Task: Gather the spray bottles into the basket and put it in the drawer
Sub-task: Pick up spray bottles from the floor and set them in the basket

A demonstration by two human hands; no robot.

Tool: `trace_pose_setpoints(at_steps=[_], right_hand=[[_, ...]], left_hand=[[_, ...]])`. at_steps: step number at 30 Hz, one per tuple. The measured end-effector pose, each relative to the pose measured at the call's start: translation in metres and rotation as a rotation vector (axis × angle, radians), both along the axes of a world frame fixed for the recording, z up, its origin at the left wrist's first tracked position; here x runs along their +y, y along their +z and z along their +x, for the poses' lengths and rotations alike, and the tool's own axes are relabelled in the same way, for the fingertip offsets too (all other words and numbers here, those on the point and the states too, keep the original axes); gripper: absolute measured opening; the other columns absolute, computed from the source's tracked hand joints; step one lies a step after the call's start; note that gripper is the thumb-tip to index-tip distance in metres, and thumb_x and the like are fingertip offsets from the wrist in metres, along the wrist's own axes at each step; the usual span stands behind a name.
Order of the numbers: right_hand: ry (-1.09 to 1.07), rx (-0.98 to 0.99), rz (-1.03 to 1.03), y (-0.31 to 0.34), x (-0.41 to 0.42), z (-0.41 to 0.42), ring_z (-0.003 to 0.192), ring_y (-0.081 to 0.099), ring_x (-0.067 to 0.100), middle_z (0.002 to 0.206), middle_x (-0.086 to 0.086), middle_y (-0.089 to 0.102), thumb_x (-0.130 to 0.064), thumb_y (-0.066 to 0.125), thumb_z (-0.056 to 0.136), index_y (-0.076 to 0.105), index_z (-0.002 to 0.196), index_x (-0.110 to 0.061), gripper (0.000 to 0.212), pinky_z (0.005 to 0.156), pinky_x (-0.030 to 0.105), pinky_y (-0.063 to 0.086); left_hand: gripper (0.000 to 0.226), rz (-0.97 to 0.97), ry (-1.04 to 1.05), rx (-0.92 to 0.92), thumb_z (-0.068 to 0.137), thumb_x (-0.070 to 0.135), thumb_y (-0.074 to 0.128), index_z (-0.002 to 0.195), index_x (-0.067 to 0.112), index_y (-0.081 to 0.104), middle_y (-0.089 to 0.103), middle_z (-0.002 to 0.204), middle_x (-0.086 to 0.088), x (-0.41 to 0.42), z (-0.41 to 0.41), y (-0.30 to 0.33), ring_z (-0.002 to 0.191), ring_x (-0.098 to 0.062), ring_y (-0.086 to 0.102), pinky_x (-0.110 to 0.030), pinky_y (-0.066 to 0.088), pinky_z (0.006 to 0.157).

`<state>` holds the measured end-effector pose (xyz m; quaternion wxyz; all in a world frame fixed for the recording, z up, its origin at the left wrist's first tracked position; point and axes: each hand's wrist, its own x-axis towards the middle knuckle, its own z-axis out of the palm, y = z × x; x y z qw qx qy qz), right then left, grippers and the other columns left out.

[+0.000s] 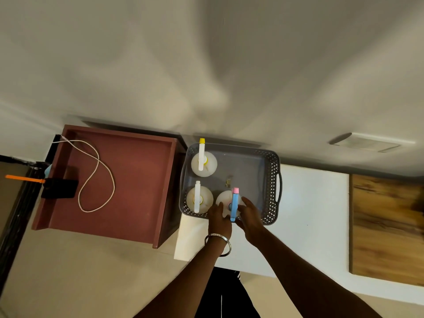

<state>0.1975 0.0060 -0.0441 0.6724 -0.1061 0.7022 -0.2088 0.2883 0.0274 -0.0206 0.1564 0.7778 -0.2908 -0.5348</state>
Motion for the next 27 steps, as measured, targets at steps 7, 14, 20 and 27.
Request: trace_pose_setpoints(at_steps=[7,14,20,27], right_hand=[[0.036,0.031,-0.006,-0.003,0.000,0.000,0.126,0.050,0.033,0.143,0.016,0.046,-0.007,0.043,0.099,0.040,0.147,-0.018,0.050,0.107,0.051,0.046],[0.072,0.037,0.006,0.006,0.002,-0.002,0.127,0.049,0.032,0.143,0.016,0.045,-0.005,0.041,0.098,0.038,0.148,-0.015,0.051,0.108,0.049,0.045],[0.099,0.071,-0.023,0.039,0.017,-0.008,0.114,0.049,0.026,0.131,0.010,0.048,-0.010,0.051,0.095,0.043,0.137,-0.022,0.044,0.102,0.044,0.044],[0.567,0.245,-0.187,0.097,0.044,-0.013,0.101,0.056,0.014,0.129,0.007,0.056,-0.026,0.064,0.090,0.047,0.127,-0.019,0.041,0.085,0.035,0.049]], left_hand=[[0.043,-0.003,-0.034,-0.003,0.095,0.005,0.050,0.138,0.005,0.044,0.036,0.147,-0.017,-0.001,0.005,-0.002,0.136,-0.032,0.039,-0.042,0.040,0.110],[0.043,0.003,-0.003,0.005,0.092,0.007,0.053,0.135,0.008,0.047,0.041,0.143,-0.014,-0.001,0.010,0.004,0.129,-0.031,0.046,-0.039,0.044,0.105],[0.043,-0.038,0.004,0.031,0.090,0.009,0.058,0.132,0.009,0.050,0.050,0.139,-0.013,0.014,0.014,0.022,0.127,-0.028,0.049,-0.037,0.045,0.103],[0.045,-0.085,0.043,0.066,0.084,0.012,0.068,0.127,0.011,0.054,0.054,0.137,-0.008,0.044,0.030,0.061,0.127,-0.029,0.049,-0.037,0.040,0.106]])
